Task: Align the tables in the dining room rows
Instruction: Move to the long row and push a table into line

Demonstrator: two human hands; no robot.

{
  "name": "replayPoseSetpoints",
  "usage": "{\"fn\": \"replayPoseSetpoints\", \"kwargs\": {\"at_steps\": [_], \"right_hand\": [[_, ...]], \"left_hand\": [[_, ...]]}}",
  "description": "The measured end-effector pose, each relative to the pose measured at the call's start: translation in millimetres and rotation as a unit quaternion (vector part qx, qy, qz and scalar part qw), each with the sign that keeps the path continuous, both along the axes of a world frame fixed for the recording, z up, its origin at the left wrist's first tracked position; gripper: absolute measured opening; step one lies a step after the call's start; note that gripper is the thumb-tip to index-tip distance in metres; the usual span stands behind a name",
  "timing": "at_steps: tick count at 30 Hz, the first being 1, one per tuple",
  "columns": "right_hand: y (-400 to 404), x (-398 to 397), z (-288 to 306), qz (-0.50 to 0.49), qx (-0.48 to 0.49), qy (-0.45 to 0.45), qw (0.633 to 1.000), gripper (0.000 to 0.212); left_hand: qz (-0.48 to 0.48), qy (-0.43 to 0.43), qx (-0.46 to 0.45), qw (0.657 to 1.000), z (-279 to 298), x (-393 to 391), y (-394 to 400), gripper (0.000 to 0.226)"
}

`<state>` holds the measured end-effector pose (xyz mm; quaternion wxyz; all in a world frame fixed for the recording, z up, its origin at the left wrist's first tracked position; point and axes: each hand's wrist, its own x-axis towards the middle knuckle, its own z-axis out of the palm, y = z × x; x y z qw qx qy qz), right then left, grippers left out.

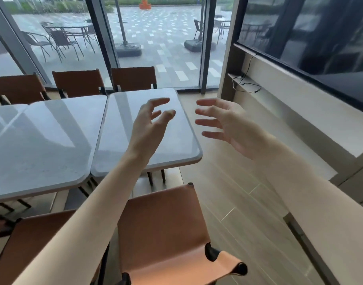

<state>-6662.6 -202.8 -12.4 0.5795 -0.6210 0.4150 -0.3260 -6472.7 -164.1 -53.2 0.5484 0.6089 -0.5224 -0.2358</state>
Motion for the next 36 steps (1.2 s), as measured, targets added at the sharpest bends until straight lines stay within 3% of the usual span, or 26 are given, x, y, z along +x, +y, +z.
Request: {"fn": "replayPoseSetpoints", "kwargs": {"at_steps": [5, 10, 15, 23, 27, 30, 36], "right_hand": [[-53, -86, -8, -0.007, -0.034, 0.032, 0.999, 0.041], [-122, -176, 1, 0.009, -0.052, 0.082, 0.995, 0.039], [-180, -189, -5, 0.03, -0.042, 0.076, 0.996, 0.035], [-256, -123, -34, 0.143, -0.026, 0.075, 0.987, 0.034], [-301, -66, -39, 0.215, -0.031, 0.076, 0.973, 0.028], [-337, -13, -43, 0.274, -0.039, 0.076, 0.958, 0.029], [-389, 101, -35, 0.405, -0.039, 0.087, 0.909, 0.029]], "left_hand": [[-0.004, 0.067, 0.012, 0.998, 1, -86, -55, 0.031], [0.005, 0.135, 0.001, 0.991, 0, -179, -123, 0.029], [0.047, 0.14, 0.008, 0.989, -14, -206, -170, 0.031], [0.203, 0.13, 0.018, 0.97, -39, -155, -209, 0.033], [0.272, 0.132, 0.017, 0.953, -50, -112, -226, 0.049], [0.343, 0.14, 0.008, 0.929, -56, -71, -244, 0.031], [0.453, 0.177, 0.009, 0.874, -70, -7, -268, 0.018]]}}
